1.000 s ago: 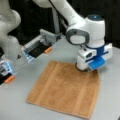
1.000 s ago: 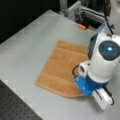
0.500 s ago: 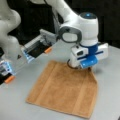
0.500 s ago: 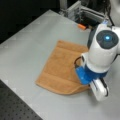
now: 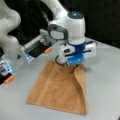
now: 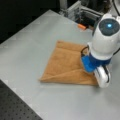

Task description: Folding a towel twice

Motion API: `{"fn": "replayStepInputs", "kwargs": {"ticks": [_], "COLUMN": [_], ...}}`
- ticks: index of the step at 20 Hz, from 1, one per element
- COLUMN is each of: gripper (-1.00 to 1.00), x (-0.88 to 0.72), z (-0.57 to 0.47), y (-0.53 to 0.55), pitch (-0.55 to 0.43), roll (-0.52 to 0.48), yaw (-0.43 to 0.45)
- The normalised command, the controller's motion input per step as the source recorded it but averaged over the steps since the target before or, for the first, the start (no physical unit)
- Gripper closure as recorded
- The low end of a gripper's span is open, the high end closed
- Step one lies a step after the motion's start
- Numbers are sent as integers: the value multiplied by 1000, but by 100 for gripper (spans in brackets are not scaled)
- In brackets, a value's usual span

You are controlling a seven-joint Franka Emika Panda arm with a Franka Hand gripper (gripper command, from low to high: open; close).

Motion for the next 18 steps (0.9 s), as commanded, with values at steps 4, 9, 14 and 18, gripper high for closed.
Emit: {"fn": "replayStepInputs", "kwargs": {"ticks": [4, 9, 14, 18], "gripper": [100, 100, 100, 100], "x": [-600, -430, -371, -424], "z": [-25, -33, -16, -32], "y": [-415, -227, -63, 37], "pitch": [-166, -96, -29, -3], "roll": [154, 148, 133, 123], "yaw": [-99, -67, -82, -104]}}
